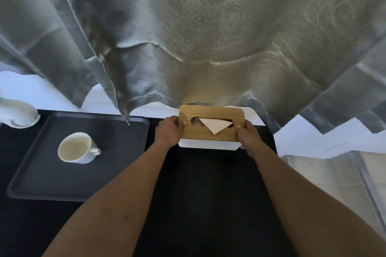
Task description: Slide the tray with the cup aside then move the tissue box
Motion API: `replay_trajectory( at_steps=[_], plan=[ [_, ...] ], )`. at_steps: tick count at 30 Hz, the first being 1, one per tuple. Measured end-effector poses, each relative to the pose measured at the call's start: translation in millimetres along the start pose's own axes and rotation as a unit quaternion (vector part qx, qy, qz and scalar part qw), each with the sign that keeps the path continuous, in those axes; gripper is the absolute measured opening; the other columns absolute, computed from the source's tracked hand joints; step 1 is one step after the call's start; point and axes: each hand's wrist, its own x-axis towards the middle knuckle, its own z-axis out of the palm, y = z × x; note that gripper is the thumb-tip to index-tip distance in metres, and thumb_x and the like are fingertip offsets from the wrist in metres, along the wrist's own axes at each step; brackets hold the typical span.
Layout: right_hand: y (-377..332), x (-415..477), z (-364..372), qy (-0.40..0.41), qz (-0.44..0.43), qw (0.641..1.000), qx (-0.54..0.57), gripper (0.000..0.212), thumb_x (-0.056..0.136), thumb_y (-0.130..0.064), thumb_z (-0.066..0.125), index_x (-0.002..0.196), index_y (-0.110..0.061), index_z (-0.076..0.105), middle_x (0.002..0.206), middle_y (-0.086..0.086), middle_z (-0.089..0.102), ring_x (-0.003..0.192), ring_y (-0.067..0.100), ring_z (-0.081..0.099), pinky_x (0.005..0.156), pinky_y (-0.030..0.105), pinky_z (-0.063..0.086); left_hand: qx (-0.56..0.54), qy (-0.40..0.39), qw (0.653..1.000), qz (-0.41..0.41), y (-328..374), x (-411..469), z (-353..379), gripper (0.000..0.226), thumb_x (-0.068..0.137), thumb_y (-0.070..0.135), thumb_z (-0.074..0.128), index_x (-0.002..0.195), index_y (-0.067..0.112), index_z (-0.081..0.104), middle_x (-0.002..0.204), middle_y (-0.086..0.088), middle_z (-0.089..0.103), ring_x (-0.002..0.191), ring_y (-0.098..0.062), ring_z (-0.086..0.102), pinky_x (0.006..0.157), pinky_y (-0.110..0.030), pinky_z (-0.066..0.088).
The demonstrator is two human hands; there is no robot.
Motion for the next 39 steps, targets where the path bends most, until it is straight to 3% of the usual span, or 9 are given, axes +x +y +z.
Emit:
replay_trajectory(
  at_steps=[10, 16, 24, 34, 39],
  plan=[
    [6.6, -14.2, 4.9, 0.025, -0.069, 0.996, -0.050, 0.051, 0.103, -0.037, 0.027, 0.148, -0.015, 0.022, 0.142, 0.016, 0.044, 0.128, 0.034, 0.046, 0.103, 0.047, 0.040, -0.043, -0.036, 0.998, -0.011, -1.6, -7.5, 4.9, 0.049, 0.098, 0.048, 0.036, 0.117, 0.010, 0.061, 0.110, -0.012, 0.067, 0.094, -0.026, 0.061, 0.085, -0.040, 0.050],
    [0.7, -33.3, 0.0, 0.023, -0.073, 0.995, -0.066, 0.056, 0.102, -0.039, 0.029, 0.148, -0.009, 0.021, 0.144, 0.017, 0.042, 0.129, 0.036, 0.045, 0.103, 0.046, 0.041, -0.032, -0.039, 0.999, -0.015, -0.2, -19.2, -3.1, 0.048, 0.098, 0.047, 0.035, 0.118, 0.010, 0.060, 0.113, -0.012, 0.067, 0.088, -0.021, 0.056, 0.078, -0.035, 0.046],
    [-9.2, -67.0, -16.8, 0.028, -0.100, 0.992, -0.075, 0.056, 0.101, -0.032, 0.034, 0.150, -0.011, 0.019, 0.149, 0.018, 0.039, 0.130, 0.037, 0.045, 0.103, 0.044, 0.040, -0.048, -0.037, 0.998, -0.030, 9.0, -49.0, -23.9, 0.049, 0.097, 0.042, 0.042, 0.131, 0.009, 0.052, 0.128, -0.013, 0.061, 0.115, -0.031, 0.057, 0.088, -0.035, 0.042],
    [-6.0, -132.1, -32.5, 0.004, -0.162, 0.981, -0.103, 0.048, 0.102, -0.033, 0.030, 0.148, -0.020, 0.030, 0.145, 0.015, 0.047, 0.130, 0.035, 0.046, 0.102, 0.038, 0.038, -0.047, -0.039, 0.998, 0.011, 19.4, -110.5, -48.3, 0.045, 0.096, 0.037, 0.042, 0.129, 0.010, 0.055, 0.127, -0.010, 0.063, 0.115, -0.031, 0.057, 0.090, -0.035, 0.043],
    [-0.4, -158.4, -26.0, -0.001, -0.186, 0.978, -0.093, 0.046, 0.101, -0.033, 0.031, 0.146, -0.023, 0.036, 0.147, 0.013, 0.046, 0.131, 0.032, 0.045, 0.103, 0.037, 0.037, -0.039, -0.019, 0.998, 0.035, 12.0, -144.2, -57.2, 0.045, 0.097, 0.037, 0.042, 0.133, 0.012, 0.053, 0.132, -0.011, 0.061, 0.121, -0.030, 0.055, 0.099, -0.037, 0.041]
  ],
)
